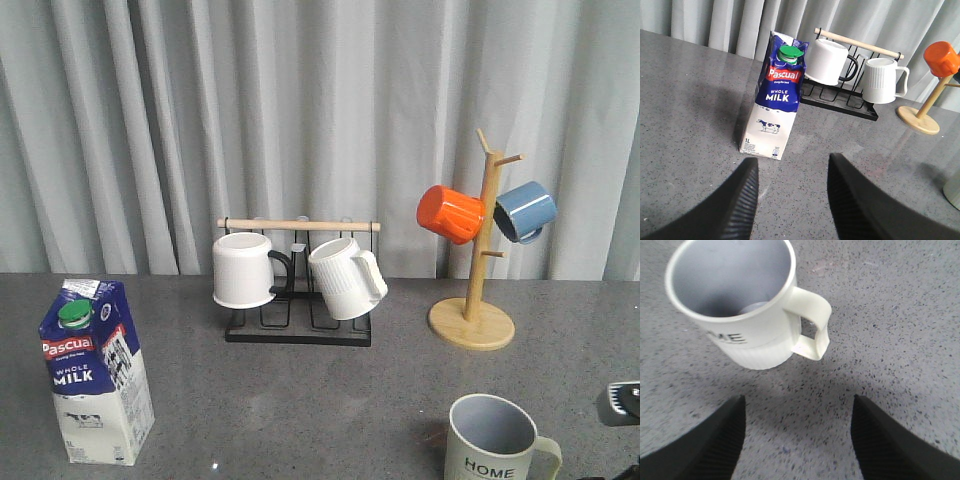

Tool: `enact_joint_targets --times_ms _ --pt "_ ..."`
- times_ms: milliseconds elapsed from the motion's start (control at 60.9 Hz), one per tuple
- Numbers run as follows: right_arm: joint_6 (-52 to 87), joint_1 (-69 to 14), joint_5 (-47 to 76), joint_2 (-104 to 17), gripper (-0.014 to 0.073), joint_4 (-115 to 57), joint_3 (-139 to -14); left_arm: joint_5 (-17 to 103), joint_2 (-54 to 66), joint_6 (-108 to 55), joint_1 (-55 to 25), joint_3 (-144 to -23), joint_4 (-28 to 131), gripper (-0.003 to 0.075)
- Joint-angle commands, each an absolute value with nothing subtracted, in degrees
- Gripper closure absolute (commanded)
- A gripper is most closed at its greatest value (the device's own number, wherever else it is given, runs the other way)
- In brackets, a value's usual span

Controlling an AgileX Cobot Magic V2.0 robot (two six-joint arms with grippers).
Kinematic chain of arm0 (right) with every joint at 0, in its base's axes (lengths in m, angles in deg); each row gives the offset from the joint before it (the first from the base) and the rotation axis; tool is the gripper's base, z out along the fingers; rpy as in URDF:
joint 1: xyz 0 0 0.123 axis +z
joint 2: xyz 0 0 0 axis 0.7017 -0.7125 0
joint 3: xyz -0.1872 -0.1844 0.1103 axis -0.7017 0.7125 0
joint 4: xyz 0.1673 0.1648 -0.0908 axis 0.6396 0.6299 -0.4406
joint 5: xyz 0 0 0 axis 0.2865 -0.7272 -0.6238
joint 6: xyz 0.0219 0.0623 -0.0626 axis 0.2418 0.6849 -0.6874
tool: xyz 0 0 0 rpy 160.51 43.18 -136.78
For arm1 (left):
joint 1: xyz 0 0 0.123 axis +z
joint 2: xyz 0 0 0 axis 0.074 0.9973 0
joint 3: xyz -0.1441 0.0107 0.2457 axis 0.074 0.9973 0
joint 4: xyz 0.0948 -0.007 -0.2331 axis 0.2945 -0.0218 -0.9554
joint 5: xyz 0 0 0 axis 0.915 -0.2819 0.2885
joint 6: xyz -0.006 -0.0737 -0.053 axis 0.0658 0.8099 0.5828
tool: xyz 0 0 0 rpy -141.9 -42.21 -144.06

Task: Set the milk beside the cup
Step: 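Grasp the white HOME mug with the right gripper and slide it toward the table center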

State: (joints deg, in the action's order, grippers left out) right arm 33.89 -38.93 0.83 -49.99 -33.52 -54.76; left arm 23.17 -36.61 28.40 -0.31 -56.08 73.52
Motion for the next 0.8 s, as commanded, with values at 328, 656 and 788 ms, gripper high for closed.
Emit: enact_joint_targets --times_ms 328,656,788 --pt "32.2 -39.2 11.1 -55.9 0.0139 -34.1 -56.2 26.9 -35.6 28.3 -0.4 -57.7 73.5 0.0395" --pt "32.3 -39.2 16.1 -59.8 0.0139 -35.8 -56.2 26.9 -35.6 28.3 -0.4 -57.7 73.5 0.0395" --pt "32.3 -39.3 19.8 -62.1 0.0139 -36.2 -56.3 26.9 -35.6 28.3 -0.4 -57.7 73.5 0.0395"
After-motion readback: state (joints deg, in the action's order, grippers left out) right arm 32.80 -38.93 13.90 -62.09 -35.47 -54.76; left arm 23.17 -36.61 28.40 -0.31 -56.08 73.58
